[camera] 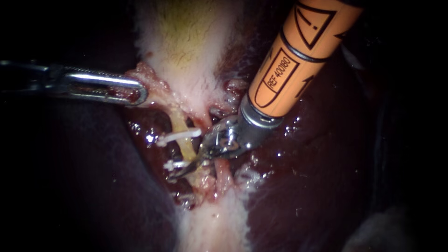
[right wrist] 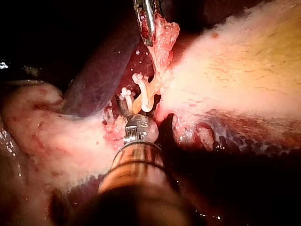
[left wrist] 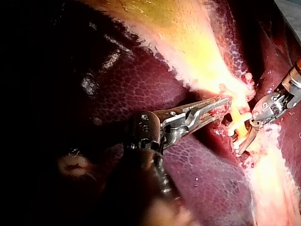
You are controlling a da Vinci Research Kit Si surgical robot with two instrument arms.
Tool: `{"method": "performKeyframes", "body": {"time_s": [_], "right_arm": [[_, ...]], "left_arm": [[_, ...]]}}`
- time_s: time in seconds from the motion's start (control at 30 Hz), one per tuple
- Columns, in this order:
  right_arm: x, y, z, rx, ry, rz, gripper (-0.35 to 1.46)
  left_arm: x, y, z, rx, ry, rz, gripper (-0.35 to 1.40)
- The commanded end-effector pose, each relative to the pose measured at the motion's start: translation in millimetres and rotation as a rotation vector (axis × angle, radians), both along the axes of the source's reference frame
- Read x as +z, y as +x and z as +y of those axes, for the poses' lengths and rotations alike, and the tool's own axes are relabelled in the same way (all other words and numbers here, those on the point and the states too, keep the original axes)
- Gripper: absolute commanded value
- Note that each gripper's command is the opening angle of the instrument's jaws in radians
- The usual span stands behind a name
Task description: Go to the cutting position left tube
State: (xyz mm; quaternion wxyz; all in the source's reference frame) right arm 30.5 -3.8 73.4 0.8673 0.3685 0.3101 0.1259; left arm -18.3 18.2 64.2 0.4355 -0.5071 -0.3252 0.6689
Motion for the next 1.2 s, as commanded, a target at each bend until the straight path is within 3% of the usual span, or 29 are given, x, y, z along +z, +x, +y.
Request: {"method": "performKeyframes", "body": {"time_s": [0.03,0.23,0.27,0.3,0.33,0.37,0.5,0.77,0.9,1.2], "right_arm": [[0.0,0.0,0.0,0.0,0.0,0.0,0.3],[0.0,-0.1,0.0,0.0,0.0,0.0,0.44],[0.0,-0.1,0.0,0.0,0.0,0.0,0.54],[0.0,-0.1,0.0,0.0,0.0,0.0,0.72],[0.0,-0.1,-0.1,0.002,0.002,0.005,1.03],[0.0,-0.1,-0.1,0.005,0.004,0.01,1.16],[0.1,0.1,-0.1,0.039,0.038,0.04,1.45],[0.1,-0.1,0.0,0.059,0.056,0.08,1.45],[0.2,-0.3,0.3,0.091,0.086,0.144,1.45],[-0.7,-1.2,1.1,0.127,0.128,0.223,1.45]], "left_arm": [[0.0,0.0,0.0,0.001,0.0,0.0,-0.35],[0.0,0.0,0.0,0.001,0.0,-0.001,-0.35],[0.0,0.0,0.0,0.001,0.0,-0.001,-0.35],[0.0,0.0,0.0,0.001,0.0,-0.001,-0.35],[0.0,0.0,0.0,0.001,0.0,-0.001,-0.35],[0.0,0.0,0.0,0.001,0.0,-0.001,-0.35],[0.0,0.1,0.0,-0.001,-0.001,0.001,-0.35],[0.1,0.3,0.0,-0.001,-0.001,0.001,-0.35],[0.2,0.3,0.1,-0.003,-0.001,0.003,-0.35],[0.2,0.4,0.1,-0.002,-0.001,0.002,-0.35]]}}
